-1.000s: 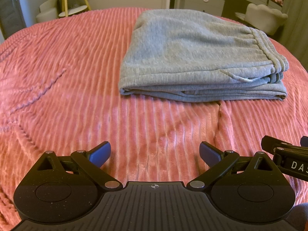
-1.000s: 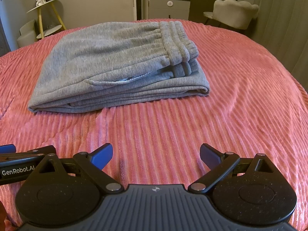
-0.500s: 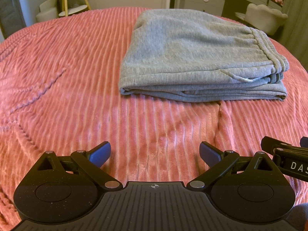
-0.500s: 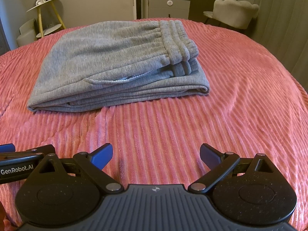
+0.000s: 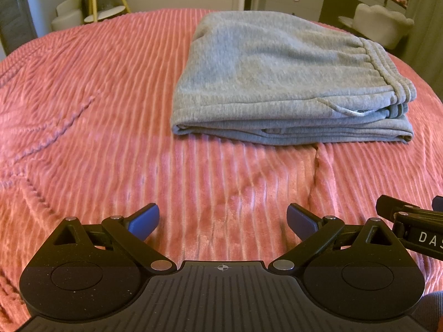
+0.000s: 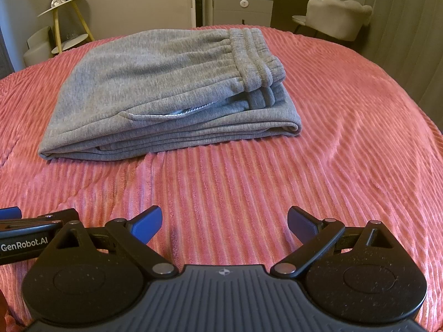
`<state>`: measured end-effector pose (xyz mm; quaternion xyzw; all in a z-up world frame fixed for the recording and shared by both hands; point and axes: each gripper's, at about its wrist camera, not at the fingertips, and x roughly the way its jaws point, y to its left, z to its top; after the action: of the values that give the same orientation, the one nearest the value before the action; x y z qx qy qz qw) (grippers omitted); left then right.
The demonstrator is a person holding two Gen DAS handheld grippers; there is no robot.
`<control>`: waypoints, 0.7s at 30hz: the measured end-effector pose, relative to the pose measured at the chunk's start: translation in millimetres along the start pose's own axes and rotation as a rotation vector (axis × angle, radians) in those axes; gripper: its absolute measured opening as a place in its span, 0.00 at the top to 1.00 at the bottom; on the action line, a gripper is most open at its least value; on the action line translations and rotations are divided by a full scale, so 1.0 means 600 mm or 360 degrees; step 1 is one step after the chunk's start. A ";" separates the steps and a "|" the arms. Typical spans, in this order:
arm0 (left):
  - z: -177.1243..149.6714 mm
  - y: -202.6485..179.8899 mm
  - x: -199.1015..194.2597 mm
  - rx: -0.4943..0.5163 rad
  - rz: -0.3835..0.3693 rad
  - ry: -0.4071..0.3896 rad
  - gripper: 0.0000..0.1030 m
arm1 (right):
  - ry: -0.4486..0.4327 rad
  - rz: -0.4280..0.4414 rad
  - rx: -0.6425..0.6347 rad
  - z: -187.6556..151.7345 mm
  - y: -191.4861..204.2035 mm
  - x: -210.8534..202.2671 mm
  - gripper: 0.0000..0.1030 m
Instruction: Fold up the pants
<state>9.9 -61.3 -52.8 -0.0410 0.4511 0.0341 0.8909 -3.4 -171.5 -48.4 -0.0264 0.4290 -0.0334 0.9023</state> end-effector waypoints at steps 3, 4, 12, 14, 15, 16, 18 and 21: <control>0.000 0.000 0.000 0.0000 -0.0002 0.0000 0.02 | -0.0002 0.0001 -0.0001 -0.001 0.000 -0.001 0.06; 0.000 0.000 0.000 -0.0001 -0.0003 0.0000 0.02 | -0.0001 0.0002 -0.0002 -0.001 0.000 0.000 0.06; 0.001 0.001 0.000 -0.0002 -0.0004 0.0007 0.02 | 0.0006 -0.0002 -0.0010 0.000 0.000 0.001 0.06; 0.000 0.001 0.000 0.0002 -0.0009 0.0009 0.02 | 0.0005 -0.0003 -0.0010 -0.001 -0.001 0.000 0.06; 0.001 0.001 0.000 0.0004 -0.0011 0.0011 0.02 | 0.0004 -0.0003 -0.0010 0.000 -0.001 0.000 0.06; 0.001 0.000 0.000 0.0007 -0.0013 0.0013 0.02 | 0.0004 -0.0002 -0.0011 0.000 -0.001 0.000 0.06; 0.001 -0.001 0.000 0.0012 -0.0011 0.0007 0.02 | 0.0007 -0.0005 -0.0012 0.000 -0.001 0.000 0.06; 0.000 0.000 -0.006 0.0011 -0.0014 -0.0036 0.02 | 0.0008 -0.0006 -0.0014 0.001 0.000 0.000 0.06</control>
<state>7.4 -61.3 -50.0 -0.0394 0.4409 0.0291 0.8962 -3.0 -171.5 -48.0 -0.0313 0.4312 -0.0332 0.9011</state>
